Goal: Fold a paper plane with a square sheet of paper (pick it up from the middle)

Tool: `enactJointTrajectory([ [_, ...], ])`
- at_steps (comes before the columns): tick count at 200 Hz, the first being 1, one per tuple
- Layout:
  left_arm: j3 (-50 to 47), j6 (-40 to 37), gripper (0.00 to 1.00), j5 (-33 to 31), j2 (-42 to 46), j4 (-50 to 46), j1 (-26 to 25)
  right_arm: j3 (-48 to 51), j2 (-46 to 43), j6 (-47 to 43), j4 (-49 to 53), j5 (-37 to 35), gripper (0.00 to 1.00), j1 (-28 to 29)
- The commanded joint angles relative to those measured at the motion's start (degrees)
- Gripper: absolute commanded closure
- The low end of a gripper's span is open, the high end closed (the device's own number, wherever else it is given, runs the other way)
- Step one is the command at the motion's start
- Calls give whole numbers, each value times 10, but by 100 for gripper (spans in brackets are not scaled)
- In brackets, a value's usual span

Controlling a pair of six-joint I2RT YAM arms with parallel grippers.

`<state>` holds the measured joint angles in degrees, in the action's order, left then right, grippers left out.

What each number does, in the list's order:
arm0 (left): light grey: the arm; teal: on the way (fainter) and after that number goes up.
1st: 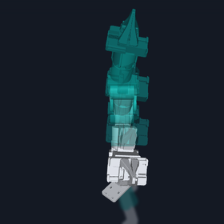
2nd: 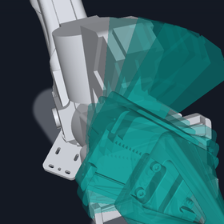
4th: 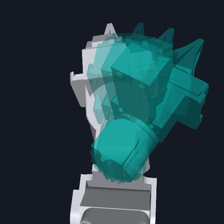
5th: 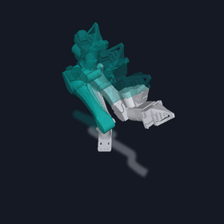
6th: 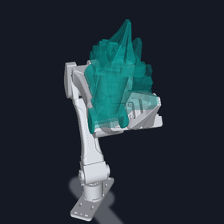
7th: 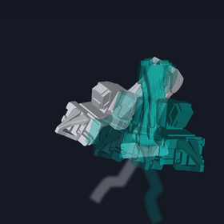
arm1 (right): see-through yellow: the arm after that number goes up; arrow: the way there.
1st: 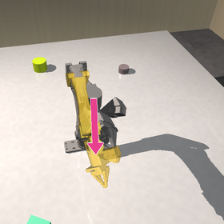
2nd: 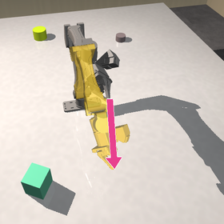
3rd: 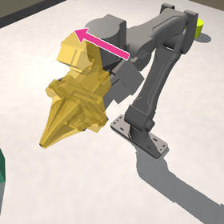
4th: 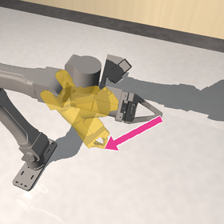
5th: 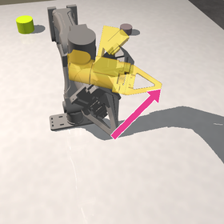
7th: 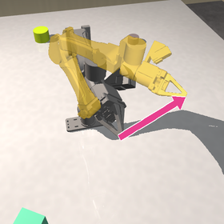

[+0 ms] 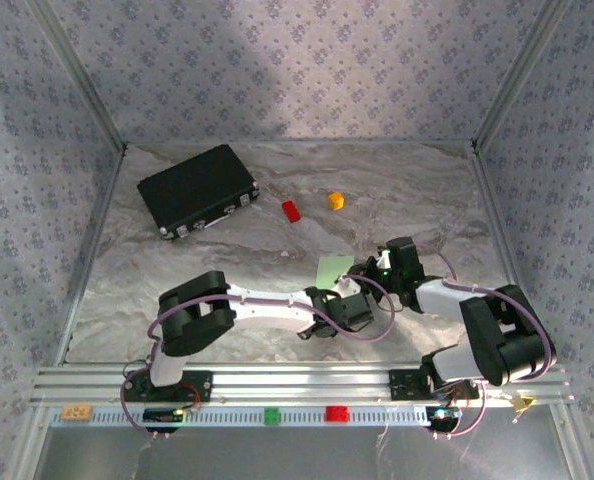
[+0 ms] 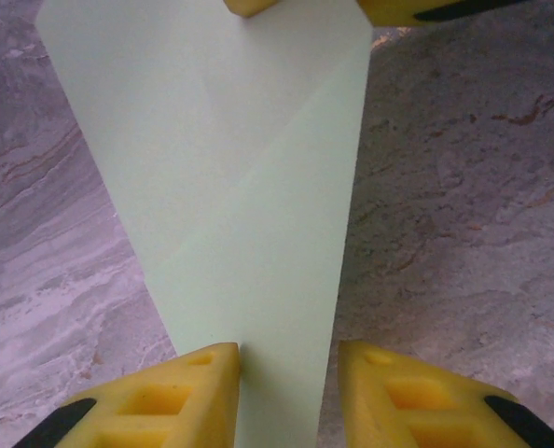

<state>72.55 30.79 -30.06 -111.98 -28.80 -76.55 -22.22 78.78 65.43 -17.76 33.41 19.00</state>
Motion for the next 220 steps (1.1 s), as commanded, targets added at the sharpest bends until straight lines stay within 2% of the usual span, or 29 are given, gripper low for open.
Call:
enactJointTrajectory([
  [1,15,9,69,-27,-2,-24,-3,-2,-10,10,20,3,100,-2],
  [86,13,15,78,-27,-1,-24,-3,-2,-11,9,20,2,100,-4],
  [140,11,20,91,-27,-1,-23,-3,-1,-18,8,23,-1,99,-5],
  [184,7,28,98,-38,3,-19,-2,-3,-40,-11,60,-12,89,-9],
  [220,-14,39,100,-9,20,8,6,0,-75,-43,123,-33,78,-29],
])
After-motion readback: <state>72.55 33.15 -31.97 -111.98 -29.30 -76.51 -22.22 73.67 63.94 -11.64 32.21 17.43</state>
